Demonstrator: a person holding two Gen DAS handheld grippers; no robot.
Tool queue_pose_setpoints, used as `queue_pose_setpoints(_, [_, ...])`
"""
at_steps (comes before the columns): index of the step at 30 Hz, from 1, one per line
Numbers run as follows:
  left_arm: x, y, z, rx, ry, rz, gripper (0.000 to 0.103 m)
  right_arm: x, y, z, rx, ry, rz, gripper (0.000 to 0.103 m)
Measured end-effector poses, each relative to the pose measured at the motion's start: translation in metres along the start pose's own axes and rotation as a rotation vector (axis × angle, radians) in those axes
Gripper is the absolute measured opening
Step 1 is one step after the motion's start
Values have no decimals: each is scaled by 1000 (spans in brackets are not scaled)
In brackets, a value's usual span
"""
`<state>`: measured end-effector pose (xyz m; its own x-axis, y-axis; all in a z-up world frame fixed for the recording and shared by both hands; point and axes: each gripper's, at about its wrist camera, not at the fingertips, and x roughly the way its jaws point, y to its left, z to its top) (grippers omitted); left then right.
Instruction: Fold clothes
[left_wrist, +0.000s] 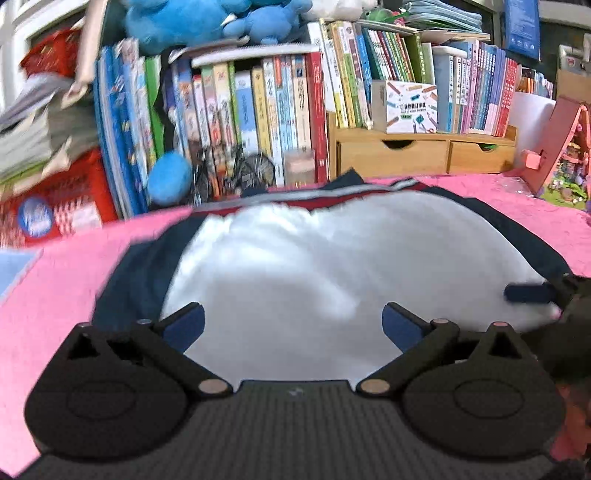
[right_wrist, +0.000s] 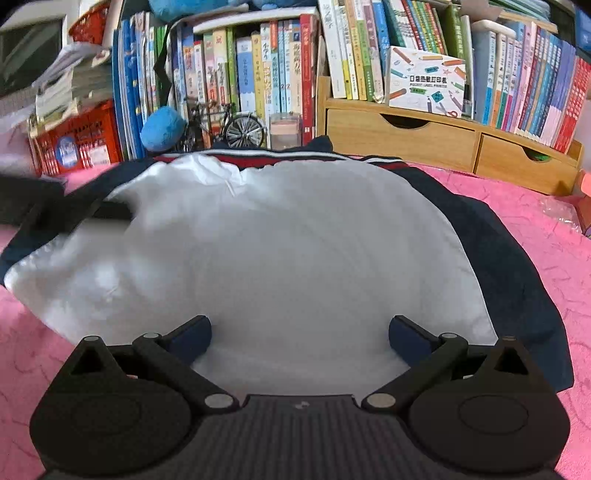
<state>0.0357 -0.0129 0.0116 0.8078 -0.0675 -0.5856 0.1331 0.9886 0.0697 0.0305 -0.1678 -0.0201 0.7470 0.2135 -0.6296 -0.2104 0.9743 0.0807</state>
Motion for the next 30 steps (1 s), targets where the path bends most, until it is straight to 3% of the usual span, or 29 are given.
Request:
queue_pose_setpoints(5, [1, -17, -16, -10, 23, -6, 103, -52, -44, -19, 220, -109, 18, 103])
queue_pose_setpoints(10, [12, -30, -25, 4, 25, 9, 103, -80, -79, -43, 322, -157, -57, 103])
queue_pose_setpoints(18, [29, -27, -33, -38, 67, -14, 103, -77, -138, -65, 643, -202, 168, 102])
queue_pose_setpoints(25, [32, -25, -34, -51, 74, -31, 103, -62, -144, -58, 653, -185, 165, 102])
queue_pose_setpoints(30, [33, -25, -34, -54, 76, -34, 103, -42, -144, -41, 689, -163, 214, 102])
